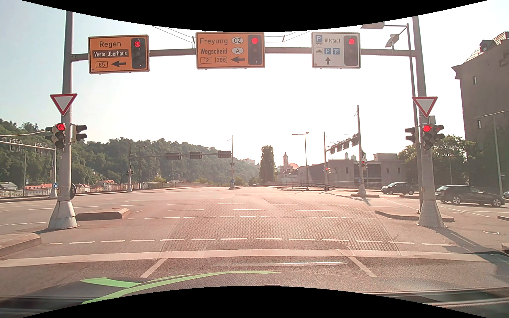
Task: Follow the waypoints while adhering to traffic rules and regulations
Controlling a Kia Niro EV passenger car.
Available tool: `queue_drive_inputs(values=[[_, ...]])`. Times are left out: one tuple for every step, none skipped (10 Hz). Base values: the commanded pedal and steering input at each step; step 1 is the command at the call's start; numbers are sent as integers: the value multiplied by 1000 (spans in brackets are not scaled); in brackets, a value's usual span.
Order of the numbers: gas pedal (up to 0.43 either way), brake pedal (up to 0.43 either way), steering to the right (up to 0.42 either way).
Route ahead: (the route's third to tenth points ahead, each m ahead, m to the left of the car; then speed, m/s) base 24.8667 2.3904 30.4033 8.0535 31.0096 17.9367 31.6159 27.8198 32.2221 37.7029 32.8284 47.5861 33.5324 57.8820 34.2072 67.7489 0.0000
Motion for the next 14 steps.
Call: queue_drive_inputs(values=[[0, 317, -2], [0, 317, -3], [0, 317, -3], [0, 317, -3], [0, 317, -2], [0, 317, -2], [0, 317, -2], [0, 317, -3], [0, 317, -2], [0, 317, -2], [0, 317, -2], [0, 317, -2], [0, 317, -2], [0, 317, -3]])
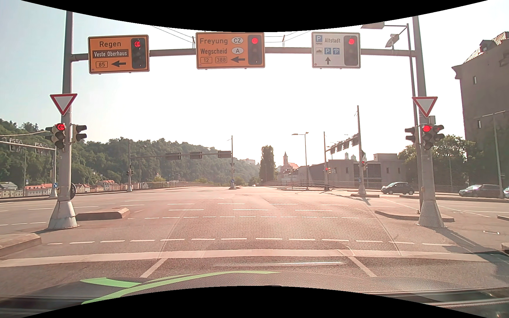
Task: Follow the waypoints while adhering to traffic rules and regulations
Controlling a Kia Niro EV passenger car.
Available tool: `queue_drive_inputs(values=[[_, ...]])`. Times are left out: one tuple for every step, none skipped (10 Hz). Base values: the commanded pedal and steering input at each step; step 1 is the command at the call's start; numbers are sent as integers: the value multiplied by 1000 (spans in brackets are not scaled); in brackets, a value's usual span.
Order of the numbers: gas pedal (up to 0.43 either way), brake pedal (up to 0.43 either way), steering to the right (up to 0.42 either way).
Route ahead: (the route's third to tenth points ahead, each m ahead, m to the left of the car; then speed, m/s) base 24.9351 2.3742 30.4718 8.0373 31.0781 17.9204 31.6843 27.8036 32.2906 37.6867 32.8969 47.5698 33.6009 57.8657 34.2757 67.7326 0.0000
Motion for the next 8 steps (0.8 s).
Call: queue_drive_inputs(values=[[0, 317, -2], [0, 317, -2], [0, 317, -3], [0, 317, -2], [0, 317, -2], [0, 317, -2], [0, 317, -2], [0, 317, -2]])
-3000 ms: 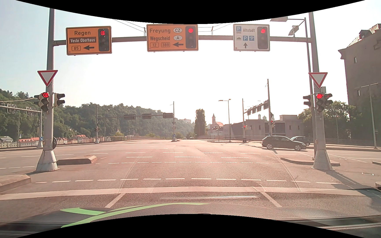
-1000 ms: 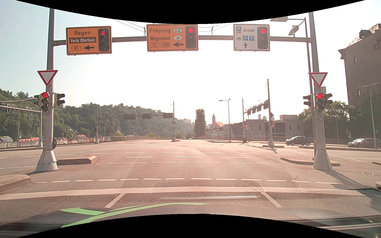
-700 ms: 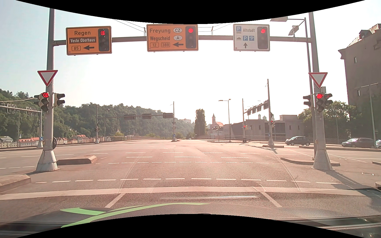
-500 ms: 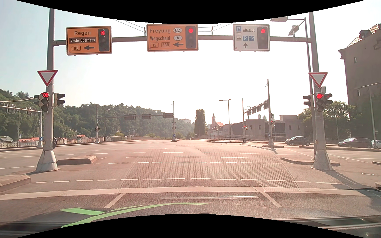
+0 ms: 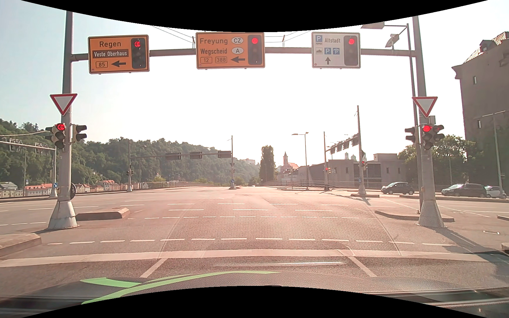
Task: Follow the waypoints while adhering to traffic rules and regulations
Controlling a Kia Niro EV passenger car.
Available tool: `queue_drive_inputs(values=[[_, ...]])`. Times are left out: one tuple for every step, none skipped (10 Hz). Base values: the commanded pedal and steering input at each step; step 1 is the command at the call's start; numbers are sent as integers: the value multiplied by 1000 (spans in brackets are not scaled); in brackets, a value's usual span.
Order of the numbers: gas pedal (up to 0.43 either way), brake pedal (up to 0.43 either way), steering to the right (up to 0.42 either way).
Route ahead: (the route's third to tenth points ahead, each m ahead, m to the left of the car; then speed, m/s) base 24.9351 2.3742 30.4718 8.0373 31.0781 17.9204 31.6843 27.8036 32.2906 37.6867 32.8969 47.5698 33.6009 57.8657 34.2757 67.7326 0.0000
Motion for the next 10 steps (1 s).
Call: queue_drive_inputs(values=[[0, 317, -2], [0, 317, -2], [0, 317, -2], [0, 317, -2], [0, 317, -2], [0, 262, -2], [0, 18, -2], [0, 0, -2], [0, 0, -2], [0, 0, -2]])
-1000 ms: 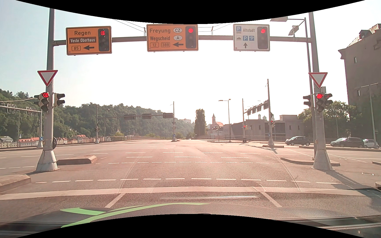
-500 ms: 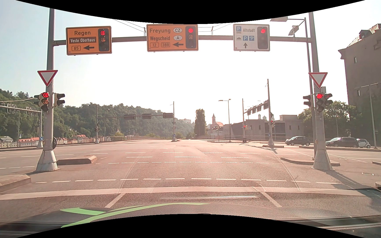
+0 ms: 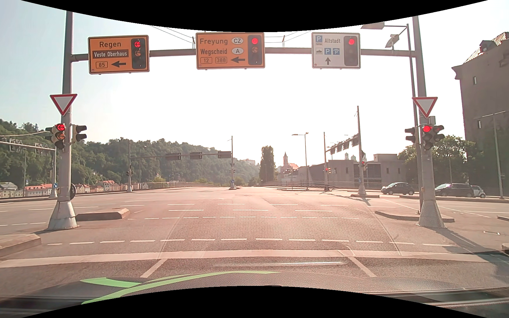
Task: Follow the waypoints while adhering to traffic rules and regulations
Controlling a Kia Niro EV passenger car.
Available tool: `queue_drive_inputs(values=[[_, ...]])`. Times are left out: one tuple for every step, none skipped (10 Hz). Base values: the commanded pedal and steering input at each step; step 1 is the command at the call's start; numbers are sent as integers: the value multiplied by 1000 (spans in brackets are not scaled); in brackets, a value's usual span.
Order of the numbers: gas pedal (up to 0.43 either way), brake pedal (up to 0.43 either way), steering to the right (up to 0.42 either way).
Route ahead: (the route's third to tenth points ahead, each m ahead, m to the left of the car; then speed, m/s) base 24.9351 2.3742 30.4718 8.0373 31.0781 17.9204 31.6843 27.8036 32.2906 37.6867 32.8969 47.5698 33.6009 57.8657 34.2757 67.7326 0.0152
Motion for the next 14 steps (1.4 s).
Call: queue_drive_inputs(values=[[79, 0, -2], [157, 0, -2], [157, 0, -2], [177, 0, -2], [197, 0, -2], [220, 0, -2], [260, 0, -3], [268, 0, -3], [280, 0, -3], [287, 0, -3], [311, 0, -3], [311, 0, -3], [319, 0, -2], [319, 0, -3]])
